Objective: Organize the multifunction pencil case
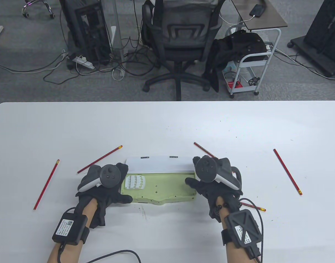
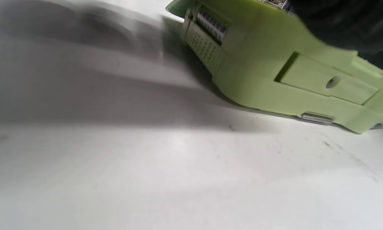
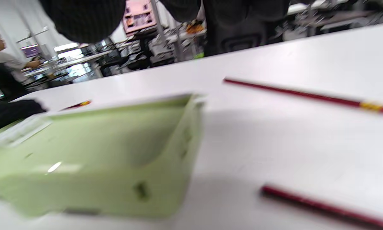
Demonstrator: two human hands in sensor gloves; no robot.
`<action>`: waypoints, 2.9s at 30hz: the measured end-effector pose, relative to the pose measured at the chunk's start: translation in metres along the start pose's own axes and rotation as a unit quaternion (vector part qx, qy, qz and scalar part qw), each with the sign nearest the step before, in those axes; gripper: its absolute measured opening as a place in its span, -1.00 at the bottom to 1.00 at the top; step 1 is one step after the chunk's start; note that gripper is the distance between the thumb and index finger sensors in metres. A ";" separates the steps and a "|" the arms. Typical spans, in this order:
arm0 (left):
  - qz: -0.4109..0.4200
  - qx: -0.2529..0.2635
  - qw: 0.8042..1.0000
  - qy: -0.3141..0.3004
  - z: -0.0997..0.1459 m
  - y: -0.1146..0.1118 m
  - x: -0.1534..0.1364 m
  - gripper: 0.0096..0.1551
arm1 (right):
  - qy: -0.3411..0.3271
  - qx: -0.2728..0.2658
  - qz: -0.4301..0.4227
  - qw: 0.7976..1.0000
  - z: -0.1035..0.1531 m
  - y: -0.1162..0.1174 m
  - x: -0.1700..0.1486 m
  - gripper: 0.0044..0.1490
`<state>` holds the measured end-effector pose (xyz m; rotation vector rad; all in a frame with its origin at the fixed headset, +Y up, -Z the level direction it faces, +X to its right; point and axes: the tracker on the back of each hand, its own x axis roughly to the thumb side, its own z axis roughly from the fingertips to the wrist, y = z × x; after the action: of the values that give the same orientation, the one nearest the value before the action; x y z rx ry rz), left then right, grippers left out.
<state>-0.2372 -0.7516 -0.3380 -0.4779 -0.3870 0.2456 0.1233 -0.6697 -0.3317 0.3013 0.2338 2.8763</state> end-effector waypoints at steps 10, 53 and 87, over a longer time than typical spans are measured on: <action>-0.014 0.006 1.000 0.009 -0.001 0.001 0.002 0.53 | 0.136 -0.044 0.138 0.980 -0.037 -0.007 -0.063 -0.18; -0.039 -0.002 0.999 0.022 -0.001 0.001 0.006 0.54 | 0.148 0.029 0.277 0.949 -0.071 0.052 -0.080 -0.50; -0.018 -0.005 1.000 0.018 -0.003 0.003 0.003 0.53 | -0.063 -0.043 0.270 0.960 -0.028 0.038 0.048 -0.49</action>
<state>-0.2342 -0.7494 -0.3411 -0.4848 -0.3613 0.1998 0.0628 -0.6979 -0.3426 0.6145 -0.0047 3.3685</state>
